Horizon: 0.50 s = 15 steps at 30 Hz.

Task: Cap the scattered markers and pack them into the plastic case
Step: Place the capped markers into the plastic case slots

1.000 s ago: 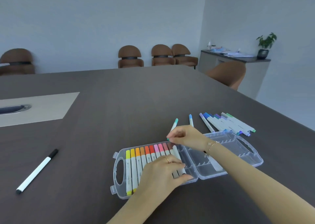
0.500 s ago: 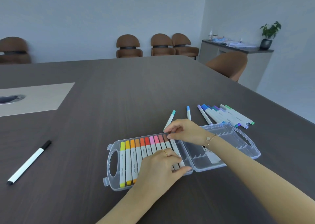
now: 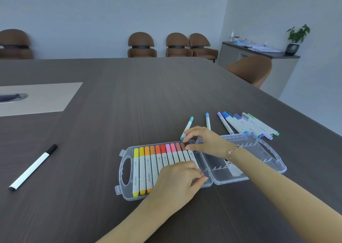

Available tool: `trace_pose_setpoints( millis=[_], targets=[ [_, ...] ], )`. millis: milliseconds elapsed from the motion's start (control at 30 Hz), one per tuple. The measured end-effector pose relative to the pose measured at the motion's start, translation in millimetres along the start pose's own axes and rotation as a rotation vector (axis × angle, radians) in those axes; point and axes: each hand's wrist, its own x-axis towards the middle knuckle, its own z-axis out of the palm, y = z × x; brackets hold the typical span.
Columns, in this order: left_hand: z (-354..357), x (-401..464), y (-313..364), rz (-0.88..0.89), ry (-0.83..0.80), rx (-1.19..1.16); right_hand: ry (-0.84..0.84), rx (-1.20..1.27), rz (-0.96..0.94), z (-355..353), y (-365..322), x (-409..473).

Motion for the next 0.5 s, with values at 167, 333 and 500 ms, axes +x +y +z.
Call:
trace_pose_setpoints(
  millis=[167,333,500],
  targets=[
    [-32,-16,-18,0.208,-0.098,0.08,0.0,-0.089,-0.035,-3,-20,15],
    [-99,-75,-91,0.082,0.096,0.17,-0.001,-0.113,-0.175,34,-81,44],
    [-168,-156,-166,-0.331,0.224,0.223,-0.132,-0.126,-0.309,92,-149,80]
  ],
)
